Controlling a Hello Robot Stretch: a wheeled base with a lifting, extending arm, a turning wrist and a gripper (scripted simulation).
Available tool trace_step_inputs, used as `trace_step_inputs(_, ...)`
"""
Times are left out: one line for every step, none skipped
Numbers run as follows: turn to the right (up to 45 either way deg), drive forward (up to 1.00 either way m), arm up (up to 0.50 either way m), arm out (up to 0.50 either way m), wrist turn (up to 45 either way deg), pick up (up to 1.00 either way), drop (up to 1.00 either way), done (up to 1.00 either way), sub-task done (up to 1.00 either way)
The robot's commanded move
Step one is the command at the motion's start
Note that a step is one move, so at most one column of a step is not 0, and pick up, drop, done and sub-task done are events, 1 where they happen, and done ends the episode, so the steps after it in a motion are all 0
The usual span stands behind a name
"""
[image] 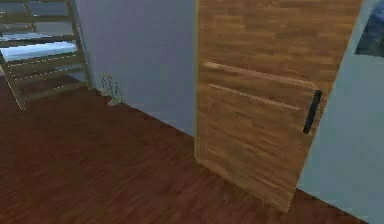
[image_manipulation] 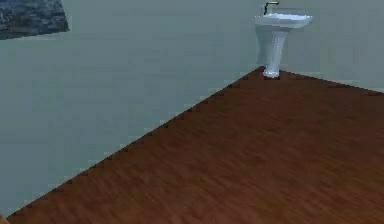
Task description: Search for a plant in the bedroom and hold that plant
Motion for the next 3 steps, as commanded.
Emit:
trace_step_inputs(39.0, 0.00, 0.00, 0.00, 0.0, 0.00, 0.00, 0.00, 0.00)
trace_step_inputs(0.0, 0.05, 0.00, 0.00, 0.0, 0.00, 0.00, 0.00, 0.00)
trace_step_inputs(-45.0, 0.00, 0.00, 0.00, 0.0, 0.00, 0.00, 0.00, 0.00)
